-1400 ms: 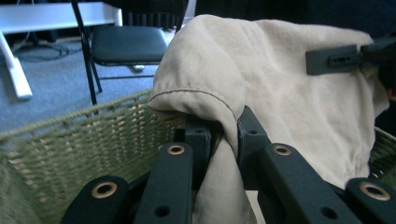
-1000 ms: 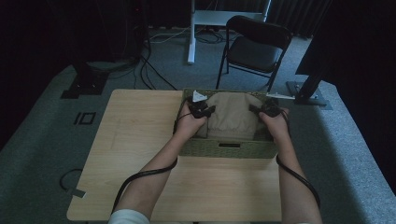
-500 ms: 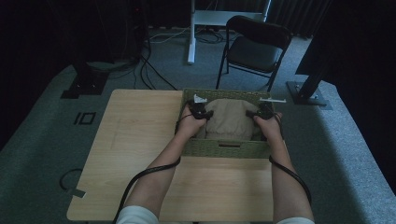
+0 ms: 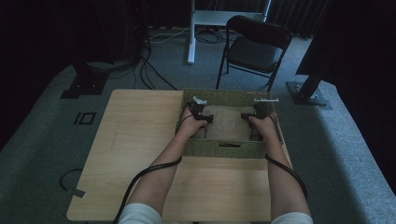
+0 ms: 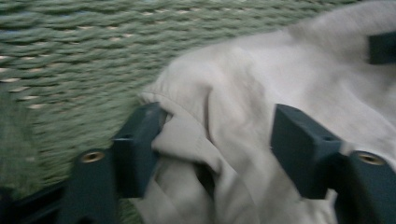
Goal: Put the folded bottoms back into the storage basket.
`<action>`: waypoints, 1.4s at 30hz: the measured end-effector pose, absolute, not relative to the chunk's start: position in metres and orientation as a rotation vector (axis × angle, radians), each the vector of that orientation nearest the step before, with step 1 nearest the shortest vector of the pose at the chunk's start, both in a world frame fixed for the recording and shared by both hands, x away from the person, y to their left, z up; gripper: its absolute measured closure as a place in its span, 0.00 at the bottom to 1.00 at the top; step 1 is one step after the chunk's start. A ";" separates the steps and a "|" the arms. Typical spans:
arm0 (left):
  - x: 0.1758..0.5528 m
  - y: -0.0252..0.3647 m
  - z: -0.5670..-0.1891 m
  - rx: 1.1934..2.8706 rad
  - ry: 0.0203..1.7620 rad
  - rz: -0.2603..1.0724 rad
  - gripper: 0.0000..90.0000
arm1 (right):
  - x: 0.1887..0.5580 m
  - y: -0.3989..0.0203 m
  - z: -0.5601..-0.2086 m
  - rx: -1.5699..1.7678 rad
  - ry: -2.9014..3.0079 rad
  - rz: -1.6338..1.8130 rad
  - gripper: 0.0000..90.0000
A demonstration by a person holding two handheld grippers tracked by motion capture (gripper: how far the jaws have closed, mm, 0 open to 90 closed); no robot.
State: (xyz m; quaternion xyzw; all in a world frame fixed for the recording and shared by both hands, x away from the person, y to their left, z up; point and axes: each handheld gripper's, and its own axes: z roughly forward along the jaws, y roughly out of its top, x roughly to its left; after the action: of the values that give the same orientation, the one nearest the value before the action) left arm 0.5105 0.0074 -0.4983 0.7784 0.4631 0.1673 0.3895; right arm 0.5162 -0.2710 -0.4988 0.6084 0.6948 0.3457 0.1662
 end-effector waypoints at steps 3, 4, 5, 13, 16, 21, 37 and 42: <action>0.511 0.011 -0.496 1.973 1.177 0.444 0.34 | 0.516 -0.272 -0.498 1.726 1.973 0.991 0.34; 0.510 0.011 -0.495 1.971 1.179 0.451 0.32 | 0.516 -0.271 -0.497 1.707 1.963 1.019 0.28; 0.510 0.012 -0.494 1.968 1.177 0.459 0.29 | 0.516 -0.270 -0.496 1.713 1.954 1.020 0.25; 0.502 0.009 -0.472 1.972 1.136 0.401 0.22 | 0.509 -0.268 -0.477 1.669 1.951 1.047 0.19; 0.499 0.010 -0.464 1.955 1.139 0.399 0.22 | 0.507 -0.267 -0.472 1.642 1.950 1.040 0.19; 0.494 0.014 -0.449 1.928 1.108 0.399 0.22 | 0.501 -0.265 -0.458 1.565 1.966 1.062 0.16; 0.472 0.019 -0.416 1.943 1.043 0.405 0.21 | 0.478 -0.269 -0.433 1.473 1.942 1.147 0.16; 0.464 0.023 -0.412 1.918 1.034 0.399 0.21 | 0.472 -0.269 -0.429 1.452 1.947 1.174 0.16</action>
State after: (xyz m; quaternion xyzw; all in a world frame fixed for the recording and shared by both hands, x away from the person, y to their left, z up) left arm 0.4642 0.0226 -0.4124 0.7747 0.4174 0.1612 0.4468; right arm 0.4716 -0.2694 -0.4290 0.5251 0.7039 0.4246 0.2203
